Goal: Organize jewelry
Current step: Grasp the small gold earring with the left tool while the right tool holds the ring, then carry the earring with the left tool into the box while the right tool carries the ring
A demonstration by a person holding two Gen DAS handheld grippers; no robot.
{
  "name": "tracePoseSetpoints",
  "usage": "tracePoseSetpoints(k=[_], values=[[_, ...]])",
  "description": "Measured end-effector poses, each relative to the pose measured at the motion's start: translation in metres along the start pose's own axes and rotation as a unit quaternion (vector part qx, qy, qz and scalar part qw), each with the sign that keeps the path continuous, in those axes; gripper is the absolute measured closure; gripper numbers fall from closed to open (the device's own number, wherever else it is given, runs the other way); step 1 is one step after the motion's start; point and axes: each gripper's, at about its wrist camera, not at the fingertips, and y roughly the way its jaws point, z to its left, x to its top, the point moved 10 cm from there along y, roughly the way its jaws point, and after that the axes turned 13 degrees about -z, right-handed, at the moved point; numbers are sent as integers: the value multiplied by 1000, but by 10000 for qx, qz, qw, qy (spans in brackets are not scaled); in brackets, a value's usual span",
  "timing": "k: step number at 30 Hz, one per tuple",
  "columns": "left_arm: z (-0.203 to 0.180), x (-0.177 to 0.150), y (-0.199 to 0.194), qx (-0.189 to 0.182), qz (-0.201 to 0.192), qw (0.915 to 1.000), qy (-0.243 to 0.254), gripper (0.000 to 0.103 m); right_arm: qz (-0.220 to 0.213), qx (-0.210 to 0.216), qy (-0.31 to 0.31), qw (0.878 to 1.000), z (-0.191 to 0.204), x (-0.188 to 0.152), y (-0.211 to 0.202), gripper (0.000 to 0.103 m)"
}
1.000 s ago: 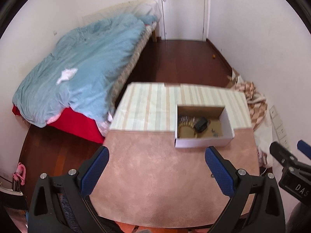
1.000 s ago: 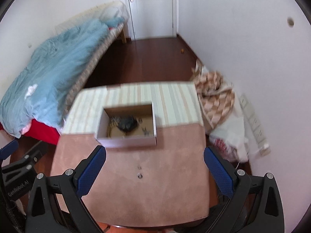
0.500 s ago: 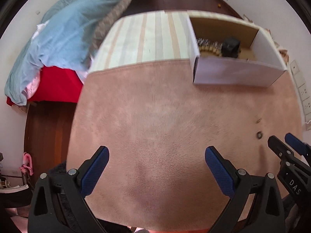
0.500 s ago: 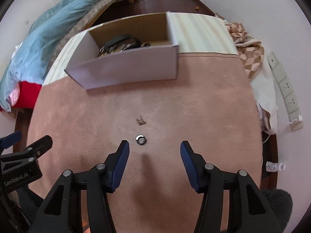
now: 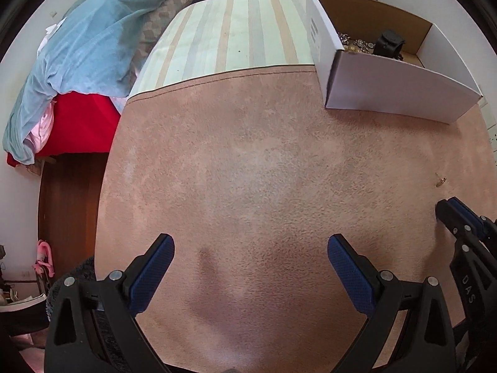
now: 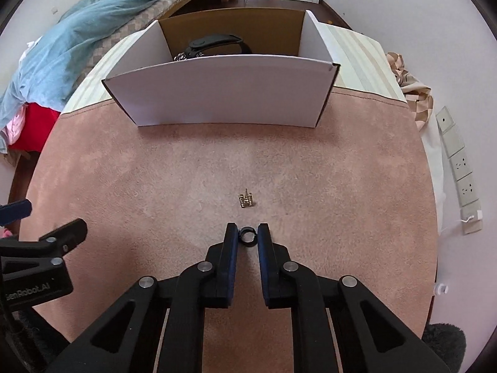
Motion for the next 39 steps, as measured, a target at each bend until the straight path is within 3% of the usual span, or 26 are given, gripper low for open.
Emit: tracePoseSetpoints(k=[5, 13, 18, 20, 22, 28, 33, 39], values=[[-26, 6, -8, -141, -84, 9998, 118, 2, -180, -2, 465, 9988, -29, 7, -17, 90], [-112, 24, -16, -988, -203, 9947, 180, 3, -285, -484, 1128, 9920, -112, 11, -30, 90], [-153, 30, -24, -1253, -401, 9906, 364, 4, -255, -654, 1358, 9882, -139, 5, -26, 90], [-161, 32, -22, -1268, -481, 9897, 461, 16, -247, -676, 1419, 9873, -145, 3, -25, 90], [-168, 31, -21, -1302, -457, 9891, 512, 36, -247, -681, 1474, 9864, -148, 1, -23, 90], [-172, 34, -10, -1358, -411, 9884, 539, 74, -241, -677, 1526, 9857, -150, 1, -20, 90], [-170, 42, -4, -1407, -530, 9871, 549, 94, -227, -685, 1529, 9856, -151, 1, -18, 90], [-170, 44, -6, -1473, -649, 9855, 534, 98, -246, -676, 1546, 9854, -151, 2, -21, 90]])
